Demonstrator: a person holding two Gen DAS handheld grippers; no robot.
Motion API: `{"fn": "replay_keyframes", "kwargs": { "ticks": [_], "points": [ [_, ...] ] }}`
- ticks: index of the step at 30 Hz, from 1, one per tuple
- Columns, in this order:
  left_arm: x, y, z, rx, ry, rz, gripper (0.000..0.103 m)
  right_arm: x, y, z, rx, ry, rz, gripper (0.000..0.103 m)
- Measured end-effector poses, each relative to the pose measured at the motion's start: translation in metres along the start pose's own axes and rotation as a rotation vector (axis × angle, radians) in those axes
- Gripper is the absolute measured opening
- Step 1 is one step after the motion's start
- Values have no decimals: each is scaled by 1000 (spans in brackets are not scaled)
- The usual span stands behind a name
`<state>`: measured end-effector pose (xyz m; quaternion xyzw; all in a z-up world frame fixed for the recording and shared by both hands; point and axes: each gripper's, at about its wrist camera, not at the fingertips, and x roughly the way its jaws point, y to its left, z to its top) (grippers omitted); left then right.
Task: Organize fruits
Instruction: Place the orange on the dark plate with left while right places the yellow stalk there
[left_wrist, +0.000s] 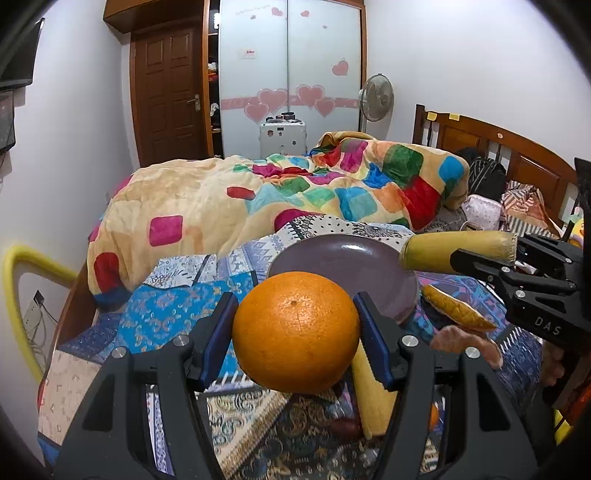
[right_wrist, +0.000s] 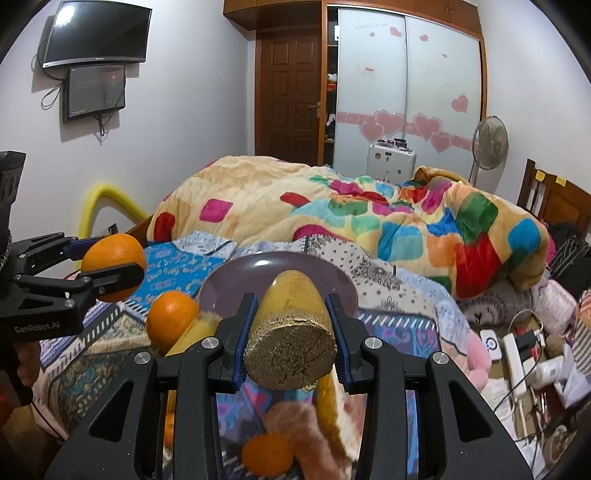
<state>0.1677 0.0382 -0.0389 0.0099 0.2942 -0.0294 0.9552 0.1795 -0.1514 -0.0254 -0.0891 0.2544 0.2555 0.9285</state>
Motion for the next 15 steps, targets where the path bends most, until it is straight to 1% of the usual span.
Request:
{"fn": "replay_keyframes", "kwargs": {
  "ticks": [6,12,15],
  "points": [
    [26,5,14,-7,31,10,64,19,-8,8,6,-8,-25,34],
    [53,13,26,-41,72,-9,64,39,-19,18,16,-5,-56,34],
    [69,13,31,-35,88,11,64,53,-21,22,10,9,-67,34]
  ]
}}
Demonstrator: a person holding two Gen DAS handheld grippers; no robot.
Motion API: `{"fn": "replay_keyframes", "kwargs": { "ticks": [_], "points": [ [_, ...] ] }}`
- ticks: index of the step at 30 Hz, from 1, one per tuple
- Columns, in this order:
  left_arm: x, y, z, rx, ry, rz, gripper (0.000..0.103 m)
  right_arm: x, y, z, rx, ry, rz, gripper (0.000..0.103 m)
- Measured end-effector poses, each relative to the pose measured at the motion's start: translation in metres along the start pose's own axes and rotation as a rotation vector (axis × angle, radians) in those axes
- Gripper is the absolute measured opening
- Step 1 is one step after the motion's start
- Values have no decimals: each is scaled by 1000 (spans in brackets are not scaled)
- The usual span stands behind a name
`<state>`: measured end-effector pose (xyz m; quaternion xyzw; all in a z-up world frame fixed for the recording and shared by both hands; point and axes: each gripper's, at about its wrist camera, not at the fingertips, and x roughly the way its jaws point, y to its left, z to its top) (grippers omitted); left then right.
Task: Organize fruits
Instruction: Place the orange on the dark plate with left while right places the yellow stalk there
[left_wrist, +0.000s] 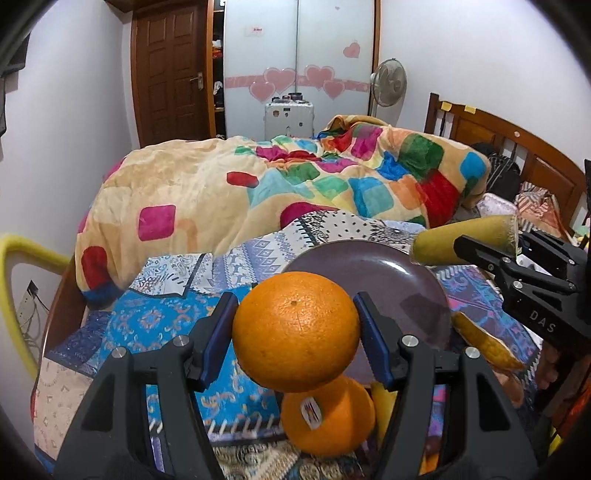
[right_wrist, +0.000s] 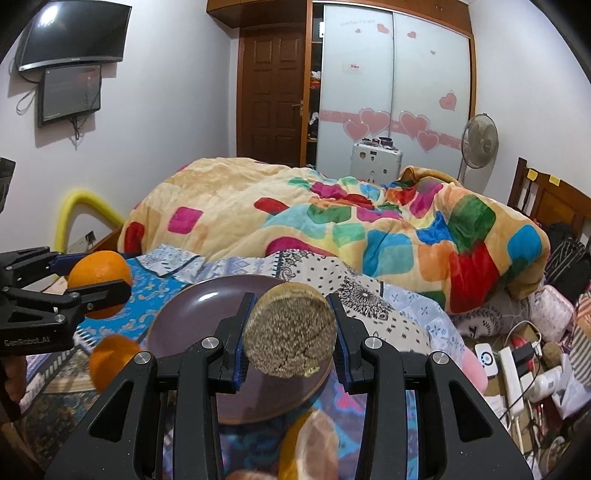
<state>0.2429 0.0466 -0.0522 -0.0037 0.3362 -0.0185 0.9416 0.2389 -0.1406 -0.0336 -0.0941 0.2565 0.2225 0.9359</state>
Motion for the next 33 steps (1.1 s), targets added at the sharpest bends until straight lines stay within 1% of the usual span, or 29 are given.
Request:
{"fn": "replay_keyframes", "kwargs": {
  "ticks": [4,10,14,17,20,23,25,29,33],
  "points": [
    [19,-1,5,12,30,16,64,19,-2,3,-12,36,-1,34],
    [51,-8,11,47,97,24,64,43,-4,9,-33,96,13,34],
    [65,-10,16,59,131,12,64,53,-5,14,-30,130,37,34],
    [75,-12,19,66,147,21,64,60,-5,14,-23,171,52,34],
    [84,-13,19,69,176,8,64,60,-3,13,-38,188,54,34],
    [89,-13,17,61,212,-17,64,56,-2,11,-59,209,59,34],
    [88,-12,16,51,217,-35,64,52,-2,7,-71,230,67,34],
    [91,-16,13,69,248,-27,64,57,-6,-2,-71,298,99,34],
    [91,-14,10,60,257,-32,64,67,-8,-11,-71,352,108,34]
  ]
}}
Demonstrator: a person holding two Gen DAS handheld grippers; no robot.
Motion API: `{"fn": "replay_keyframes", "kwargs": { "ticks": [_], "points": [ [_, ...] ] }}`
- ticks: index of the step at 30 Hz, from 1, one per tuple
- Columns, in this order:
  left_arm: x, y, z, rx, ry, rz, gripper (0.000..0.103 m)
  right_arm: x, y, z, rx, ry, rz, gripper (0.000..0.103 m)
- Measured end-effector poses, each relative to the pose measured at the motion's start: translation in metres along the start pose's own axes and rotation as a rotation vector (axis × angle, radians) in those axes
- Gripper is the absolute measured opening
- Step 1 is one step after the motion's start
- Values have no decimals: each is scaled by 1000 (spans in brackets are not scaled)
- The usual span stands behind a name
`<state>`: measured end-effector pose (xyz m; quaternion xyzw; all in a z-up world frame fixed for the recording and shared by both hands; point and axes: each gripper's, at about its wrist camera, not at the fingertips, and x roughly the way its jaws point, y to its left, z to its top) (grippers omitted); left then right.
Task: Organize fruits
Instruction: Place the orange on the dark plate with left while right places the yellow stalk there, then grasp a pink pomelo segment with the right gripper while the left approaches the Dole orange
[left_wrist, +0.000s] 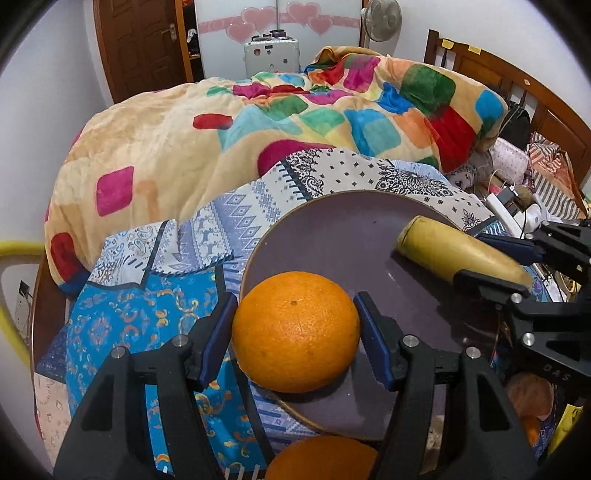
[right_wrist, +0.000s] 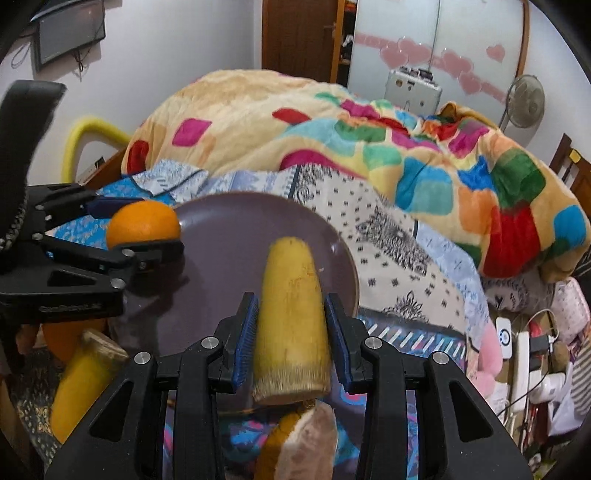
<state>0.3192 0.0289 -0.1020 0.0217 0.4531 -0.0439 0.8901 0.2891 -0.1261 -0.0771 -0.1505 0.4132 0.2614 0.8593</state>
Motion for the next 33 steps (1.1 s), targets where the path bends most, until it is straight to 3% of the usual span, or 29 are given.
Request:
{"fn": "replay_keyframes", "kwargs": {
  "ticks": [6,10,12,16,27,33],
  "points": [
    [-4,-8,-1,39,-23,52,67,6,-3,6,6,43,28,34],
    [-12,-13,-3,52,-57,54,75,5,-2,5,11,40,26,34],
    [-19,-15,-4,57,-79,51,77,3,-3,4,16,24,16,35],
    [-37,-14,-5,39,-116,41,78,-12,-4,4,25,-26,-4,49],
    [-100,-4,-23,-27,-232,41,83,-73,0,-7,36,-165,-52,54],
    [-119,2,-42,-35,-239,60,87,-92,4,-21,40,-196,-68,55]
  ]
}}
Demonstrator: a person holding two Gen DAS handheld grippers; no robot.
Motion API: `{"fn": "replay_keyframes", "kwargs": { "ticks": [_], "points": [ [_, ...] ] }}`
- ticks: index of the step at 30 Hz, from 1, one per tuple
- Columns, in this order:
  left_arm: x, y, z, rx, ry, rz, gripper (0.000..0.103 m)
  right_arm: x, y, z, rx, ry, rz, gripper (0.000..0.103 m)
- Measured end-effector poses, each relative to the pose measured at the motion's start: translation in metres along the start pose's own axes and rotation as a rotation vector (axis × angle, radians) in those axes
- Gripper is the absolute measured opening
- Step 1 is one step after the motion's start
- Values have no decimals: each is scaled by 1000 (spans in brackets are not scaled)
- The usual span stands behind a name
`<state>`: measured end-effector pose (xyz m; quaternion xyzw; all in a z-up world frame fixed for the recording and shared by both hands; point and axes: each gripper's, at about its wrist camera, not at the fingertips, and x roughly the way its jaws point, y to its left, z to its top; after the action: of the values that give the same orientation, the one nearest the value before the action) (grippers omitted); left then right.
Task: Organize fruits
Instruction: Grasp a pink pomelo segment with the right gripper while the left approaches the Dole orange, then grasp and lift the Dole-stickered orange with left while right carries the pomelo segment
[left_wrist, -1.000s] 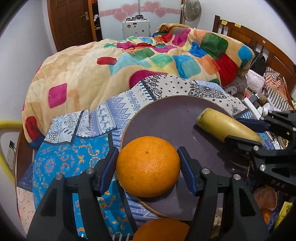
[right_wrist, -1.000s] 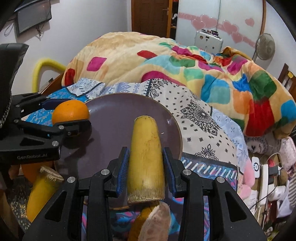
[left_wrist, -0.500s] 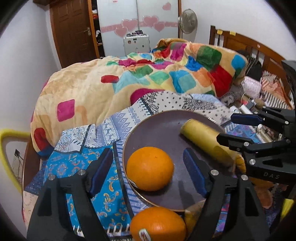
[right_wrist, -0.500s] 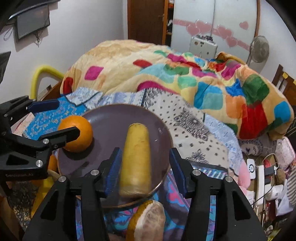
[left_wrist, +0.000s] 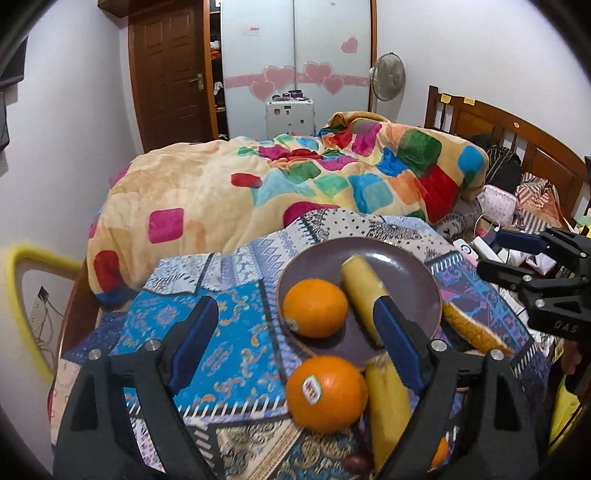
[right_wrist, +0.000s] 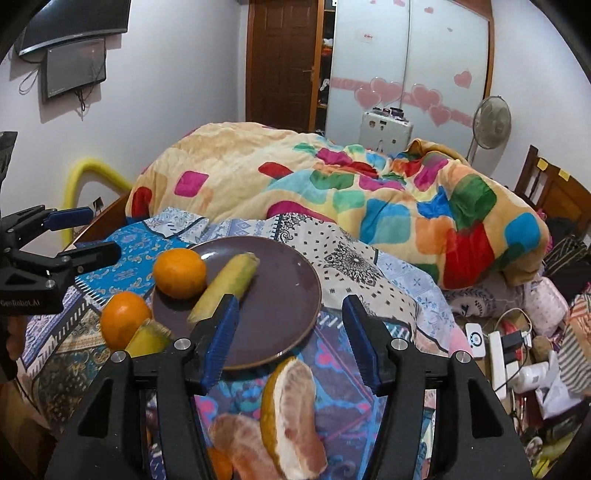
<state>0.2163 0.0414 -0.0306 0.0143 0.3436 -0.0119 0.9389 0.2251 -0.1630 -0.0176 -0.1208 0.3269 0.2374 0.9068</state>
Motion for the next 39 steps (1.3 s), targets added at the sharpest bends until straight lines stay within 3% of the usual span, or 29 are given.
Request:
{"fn": "replay_keyframes", "kwargs": {
  "ticks": [8,19,35,39],
  "points": [
    [-1,9,-34,-9,57,7,87,-8,4,-24,4,8,-13,57],
    [6,7,-80,20,122,-16,87,7,-1,-68,31,91,-15,57],
    [39,-7,-72,-18,140,-59,88,35,-6,-74,77,128,19,57],
    [45,-4,-72,-45,147,-84,88,42,-8,-74,92,136,35,47]
  ]
}}
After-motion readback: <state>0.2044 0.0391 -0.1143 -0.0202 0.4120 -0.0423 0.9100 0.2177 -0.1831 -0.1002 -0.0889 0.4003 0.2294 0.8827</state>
